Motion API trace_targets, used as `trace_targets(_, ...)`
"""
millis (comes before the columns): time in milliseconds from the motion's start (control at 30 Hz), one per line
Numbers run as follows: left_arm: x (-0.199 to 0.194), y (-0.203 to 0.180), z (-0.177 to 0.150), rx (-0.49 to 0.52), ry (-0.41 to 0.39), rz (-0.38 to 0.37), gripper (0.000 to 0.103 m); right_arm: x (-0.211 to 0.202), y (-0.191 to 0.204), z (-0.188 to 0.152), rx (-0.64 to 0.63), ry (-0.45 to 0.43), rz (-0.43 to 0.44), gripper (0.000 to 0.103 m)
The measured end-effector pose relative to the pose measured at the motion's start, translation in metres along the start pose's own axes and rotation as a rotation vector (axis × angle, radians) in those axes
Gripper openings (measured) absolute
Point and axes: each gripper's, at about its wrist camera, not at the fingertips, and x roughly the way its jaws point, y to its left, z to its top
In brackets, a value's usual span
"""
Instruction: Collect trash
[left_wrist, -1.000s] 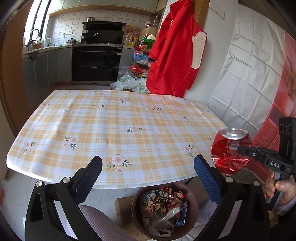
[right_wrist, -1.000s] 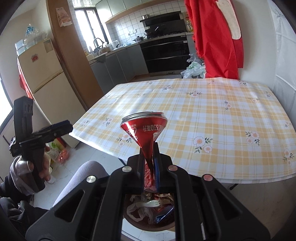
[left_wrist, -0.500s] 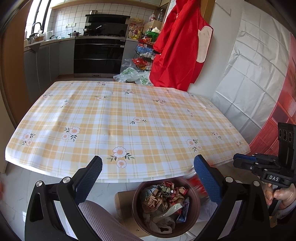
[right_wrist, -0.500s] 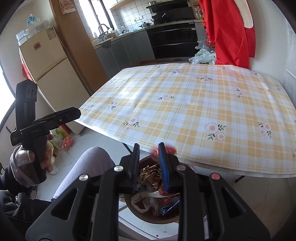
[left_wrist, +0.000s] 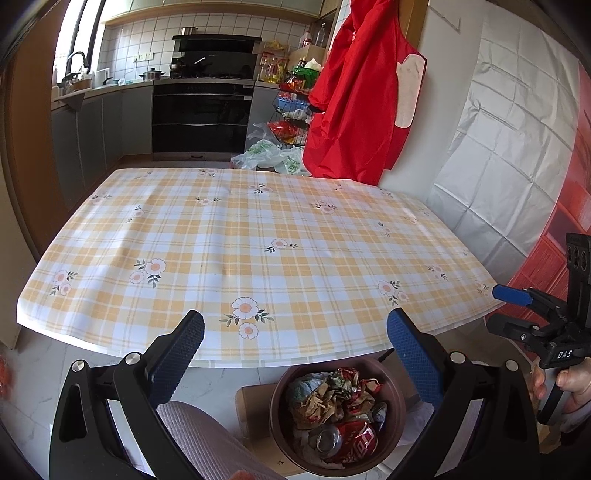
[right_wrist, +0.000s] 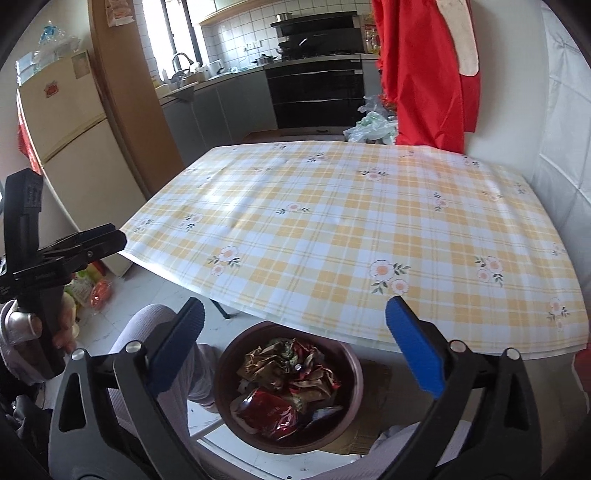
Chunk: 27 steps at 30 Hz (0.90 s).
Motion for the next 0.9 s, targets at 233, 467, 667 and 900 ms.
trace_targets(233, -0.008, -0.010, 0.006, 0.031, -0.019, -0.016, 0.097, -0.012, 0.001, 0.009, 0.004, -0.028, -0.045, 0.097)
trace_targets(467, -0.041, -0.027, 0.033, 0.077, -0.113, -0.009, 0.097, -0.047, 0.010, 0.031, 0.011, -0.134, -0.153, 0.097)
trace_targets(667, -0.076, -0.045, 0.057, 0.144, -0.227, 0.024, 0.097, -0.085, 0.009, 0.049, 0.063, -0.227, -0.194, 0.097)
trace_targets(900, -0.101, -0.066, 0.073, 0.201, -0.292, 0.072, 0.097, -0.115, 0.019, 0.061, 0.047, -0.295, -0.221, 0.097)
